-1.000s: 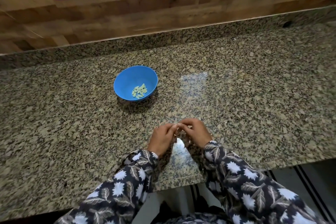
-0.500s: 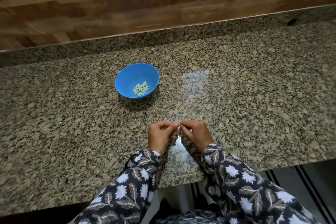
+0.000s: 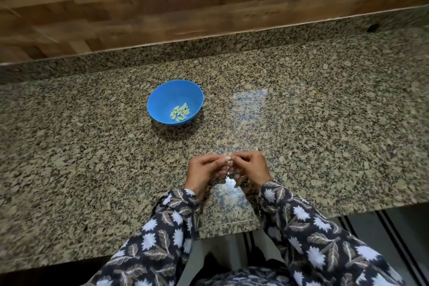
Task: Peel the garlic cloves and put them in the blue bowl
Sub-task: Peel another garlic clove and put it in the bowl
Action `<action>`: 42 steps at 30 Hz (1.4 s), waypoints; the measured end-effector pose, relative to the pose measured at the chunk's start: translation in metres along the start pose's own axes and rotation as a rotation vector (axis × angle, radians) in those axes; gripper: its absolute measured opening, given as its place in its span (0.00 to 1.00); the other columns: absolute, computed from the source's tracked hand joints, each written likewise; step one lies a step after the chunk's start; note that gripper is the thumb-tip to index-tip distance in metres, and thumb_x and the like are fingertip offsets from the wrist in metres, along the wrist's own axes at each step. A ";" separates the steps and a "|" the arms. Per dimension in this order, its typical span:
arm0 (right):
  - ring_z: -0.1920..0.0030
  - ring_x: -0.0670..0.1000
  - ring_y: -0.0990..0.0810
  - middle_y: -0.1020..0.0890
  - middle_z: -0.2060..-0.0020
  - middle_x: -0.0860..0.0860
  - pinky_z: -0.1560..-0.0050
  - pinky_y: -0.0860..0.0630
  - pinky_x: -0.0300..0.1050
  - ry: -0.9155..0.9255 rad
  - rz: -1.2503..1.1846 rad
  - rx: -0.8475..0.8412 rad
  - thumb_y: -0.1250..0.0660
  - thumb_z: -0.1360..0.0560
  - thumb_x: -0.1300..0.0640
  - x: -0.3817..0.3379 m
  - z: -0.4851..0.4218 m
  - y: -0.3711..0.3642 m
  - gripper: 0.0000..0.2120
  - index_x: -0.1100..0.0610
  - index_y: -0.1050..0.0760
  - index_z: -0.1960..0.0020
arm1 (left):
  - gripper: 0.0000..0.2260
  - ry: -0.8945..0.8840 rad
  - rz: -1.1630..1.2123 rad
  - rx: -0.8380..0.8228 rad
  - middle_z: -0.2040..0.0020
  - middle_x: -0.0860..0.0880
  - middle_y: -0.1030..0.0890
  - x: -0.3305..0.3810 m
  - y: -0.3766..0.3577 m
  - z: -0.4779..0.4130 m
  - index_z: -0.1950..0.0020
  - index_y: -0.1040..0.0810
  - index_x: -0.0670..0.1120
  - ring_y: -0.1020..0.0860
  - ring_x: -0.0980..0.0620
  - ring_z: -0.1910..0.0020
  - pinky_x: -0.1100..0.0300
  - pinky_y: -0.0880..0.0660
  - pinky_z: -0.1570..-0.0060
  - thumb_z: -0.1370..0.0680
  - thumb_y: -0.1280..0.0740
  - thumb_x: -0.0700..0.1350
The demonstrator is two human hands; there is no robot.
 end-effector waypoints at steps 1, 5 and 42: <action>0.75 0.42 0.22 0.19 0.65 0.57 0.76 0.26 0.33 -0.044 -0.104 -0.003 0.36 0.26 0.68 0.003 0.001 -0.001 0.07 0.69 0.22 0.50 | 0.04 0.021 0.044 -0.013 0.58 0.38 0.17 -0.003 -0.001 0.001 0.55 0.19 0.34 0.17 0.48 0.64 0.64 0.20 0.64 0.29 0.31 0.31; 0.77 0.45 0.22 0.21 0.69 0.56 0.78 0.26 0.34 -0.179 -0.402 0.013 0.39 0.25 0.70 0.011 0.007 -0.005 0.06 0.69 0.23 0.54 | 0.07 0.051 0.150 0.007 0.54 0.38 0.18 -0.009 0.001 0.001 0.53 0.21 0.33 0.17 0.47 0.60 0.63 0.20 0.61 0.29 0.33 0.28; 0.72 0.39 0.29 0.15 0.56 0.52 0.70 0.32 0.30 0.208 0.562 0.115 0.34 0.25 0.52 -0.021 0.017 -0.006 0.11 0.52 0.20 0.45 | 0.07 -0.250 -0.269 0.098 0.55 0.41 0.17 0.010 0.005 0.005 0.53 0.18 0.38 0.17 0.48 0.59 0.58 0.19 0.59 0.29 0.29 0.31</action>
Point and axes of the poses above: each hand's wrist, its own z-axis away from the middle knuckle, its own y-axis out of the back of the hand, x = y × z, the point moved 10 cm from there along -z, towards the middle knuckle
